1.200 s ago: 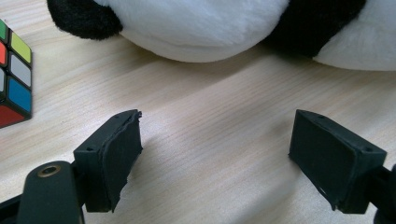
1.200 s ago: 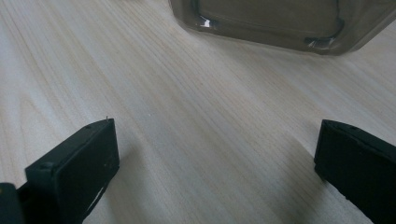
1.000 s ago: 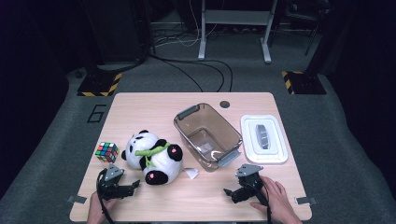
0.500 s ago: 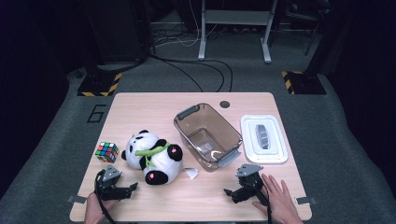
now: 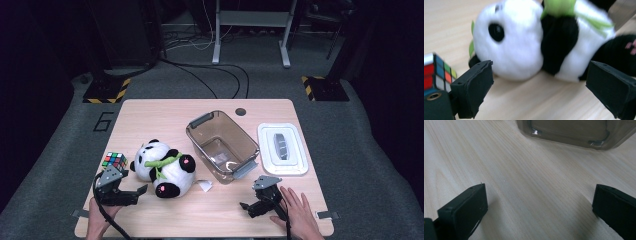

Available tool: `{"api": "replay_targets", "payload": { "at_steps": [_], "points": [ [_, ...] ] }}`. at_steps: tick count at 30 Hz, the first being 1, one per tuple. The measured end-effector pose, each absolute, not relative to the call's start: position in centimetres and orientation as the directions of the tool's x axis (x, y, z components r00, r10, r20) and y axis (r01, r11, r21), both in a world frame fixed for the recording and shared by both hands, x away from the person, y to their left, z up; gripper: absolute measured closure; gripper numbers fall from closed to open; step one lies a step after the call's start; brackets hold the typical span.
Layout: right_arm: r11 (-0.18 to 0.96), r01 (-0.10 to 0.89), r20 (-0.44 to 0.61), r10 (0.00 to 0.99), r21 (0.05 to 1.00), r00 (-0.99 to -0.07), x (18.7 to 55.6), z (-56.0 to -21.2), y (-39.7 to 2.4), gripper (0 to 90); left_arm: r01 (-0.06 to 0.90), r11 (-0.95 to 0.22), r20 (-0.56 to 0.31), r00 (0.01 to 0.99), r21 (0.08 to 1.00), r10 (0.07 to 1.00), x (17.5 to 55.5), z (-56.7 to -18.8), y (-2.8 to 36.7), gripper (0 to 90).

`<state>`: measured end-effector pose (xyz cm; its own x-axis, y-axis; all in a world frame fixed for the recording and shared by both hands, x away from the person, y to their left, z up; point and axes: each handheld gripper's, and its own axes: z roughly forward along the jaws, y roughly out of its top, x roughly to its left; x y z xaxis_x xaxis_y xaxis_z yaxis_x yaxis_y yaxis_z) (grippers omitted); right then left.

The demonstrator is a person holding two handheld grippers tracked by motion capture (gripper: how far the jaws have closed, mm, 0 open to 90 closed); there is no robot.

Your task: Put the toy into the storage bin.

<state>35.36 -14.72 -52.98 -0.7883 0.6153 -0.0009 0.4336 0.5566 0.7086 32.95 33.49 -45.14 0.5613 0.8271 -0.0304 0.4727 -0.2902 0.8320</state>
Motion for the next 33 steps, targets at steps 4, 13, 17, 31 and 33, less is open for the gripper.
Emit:
{"api": "replay_targets", "payload": {
  "at_steps": [4,13,17,31,33],
  "points": [
    [0.556,0.434,-0.001,0.615,0.709,-0.788,35.4,-53.0,-14.7,0.0,0.445,-0.286,-0.022,0.570,0.849,0.821,33.8,-43.8,32.7,1.3],
    [0.557,0.433,-0.001,0.615,0.709,-0.788,35.4,-53.0,-14.7,0.0,0.418,-0.335,0.006,0.617,0.845,0.787,36.4,-42.5,30.6,0.6],
    [0.557,0.434,-0.001,0.615,0.709,-0.788,35.4,-53.0,-14.7,0.0,0.431,-0.336,-0.003,0.619,0.837,0.785,37.5,-42.8,29.9,0.6],
    [0.557,0.433,-0.001,0.615,0.709,-0.789,35.4,-53.0,-14.7,0.0,0.448,-0.426,0.028,0.663,0.786,0.748,39.0,-42.3,27.8,31.5],
    [0.557,0.434,-0.001,0.615,0.709,-0.789,35.4,-53.0,-14.7,0.0,0.460,-0.449,0.028,0.674,0.766,0.739,39.4,-42.4,27.4,36.2]
  ]
}}
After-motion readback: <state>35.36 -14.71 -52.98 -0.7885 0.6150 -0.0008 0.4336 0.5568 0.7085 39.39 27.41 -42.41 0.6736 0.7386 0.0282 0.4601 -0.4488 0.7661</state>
